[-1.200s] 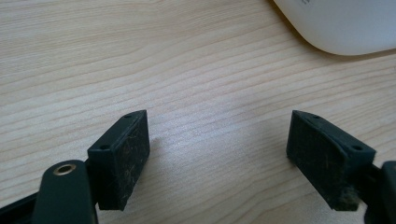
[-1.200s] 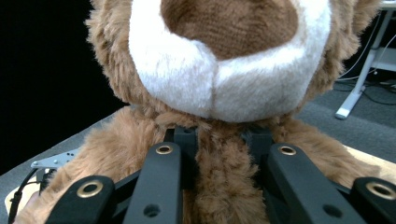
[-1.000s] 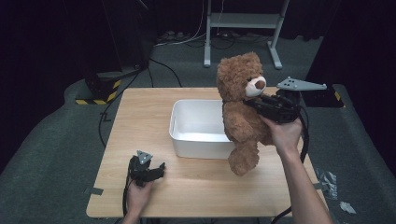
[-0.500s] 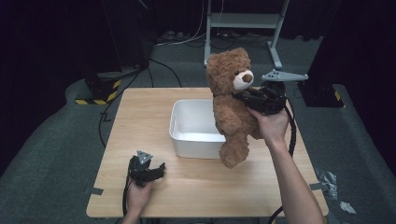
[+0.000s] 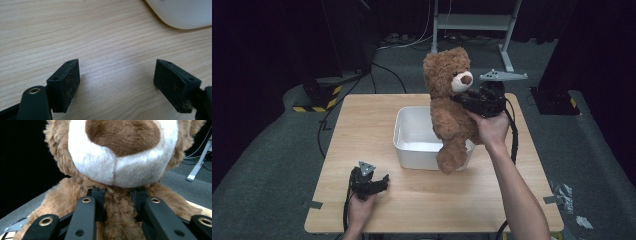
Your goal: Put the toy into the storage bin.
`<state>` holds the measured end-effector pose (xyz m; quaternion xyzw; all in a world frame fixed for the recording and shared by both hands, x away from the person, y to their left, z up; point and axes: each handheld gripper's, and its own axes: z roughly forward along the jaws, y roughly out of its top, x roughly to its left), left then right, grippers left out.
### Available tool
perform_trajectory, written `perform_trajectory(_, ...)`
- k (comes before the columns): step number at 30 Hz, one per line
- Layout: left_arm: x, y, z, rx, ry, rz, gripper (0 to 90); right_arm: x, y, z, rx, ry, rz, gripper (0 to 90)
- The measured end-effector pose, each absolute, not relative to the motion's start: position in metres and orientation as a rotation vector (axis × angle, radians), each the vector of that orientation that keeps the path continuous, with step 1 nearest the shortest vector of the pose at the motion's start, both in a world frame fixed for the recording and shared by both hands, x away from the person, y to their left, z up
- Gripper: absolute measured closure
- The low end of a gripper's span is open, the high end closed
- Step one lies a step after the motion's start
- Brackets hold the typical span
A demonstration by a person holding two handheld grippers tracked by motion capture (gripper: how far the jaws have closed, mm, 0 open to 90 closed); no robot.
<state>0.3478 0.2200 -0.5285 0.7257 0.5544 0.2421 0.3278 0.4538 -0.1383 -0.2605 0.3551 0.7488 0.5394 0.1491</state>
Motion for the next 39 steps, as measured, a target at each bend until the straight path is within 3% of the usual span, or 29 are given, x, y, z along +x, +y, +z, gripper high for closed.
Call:
perform_trajectory(16,0.348,0.220,-0.528,1.910,1.440,0.632,21.2,0.462,-0.112,-0.261,0.996,2.124,1.549,73.7)
perform_trajectory(39,0.347,0.220,-0.528,1.910,1.445,0.626,21.2,0.484,-0.087,-0.288,1.048,2.158,1.524,73.9)
